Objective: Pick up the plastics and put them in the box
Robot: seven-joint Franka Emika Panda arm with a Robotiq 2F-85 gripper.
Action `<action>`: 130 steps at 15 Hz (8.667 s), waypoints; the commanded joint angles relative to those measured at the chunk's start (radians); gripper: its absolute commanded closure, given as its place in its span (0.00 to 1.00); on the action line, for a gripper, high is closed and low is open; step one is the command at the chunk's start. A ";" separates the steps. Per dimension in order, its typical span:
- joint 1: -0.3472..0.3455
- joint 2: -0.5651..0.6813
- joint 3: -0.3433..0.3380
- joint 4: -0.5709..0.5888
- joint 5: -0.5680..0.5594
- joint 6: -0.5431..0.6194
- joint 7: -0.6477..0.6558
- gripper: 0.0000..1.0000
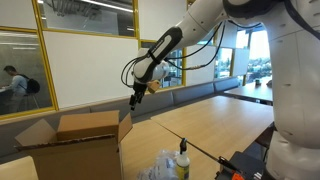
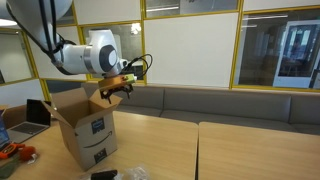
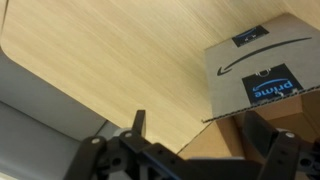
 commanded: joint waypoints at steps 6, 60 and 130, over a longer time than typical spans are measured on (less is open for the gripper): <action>0.019 -0.147 -0.021 -0.253 0.000 -0.039 0.084 0.00; 0.440 0.521 -0.220 -0.040 -0.148 -0.226 1.525 0.42; -0.087 0.409 0.363 0.298 0.344 -0.026 0.174 0.85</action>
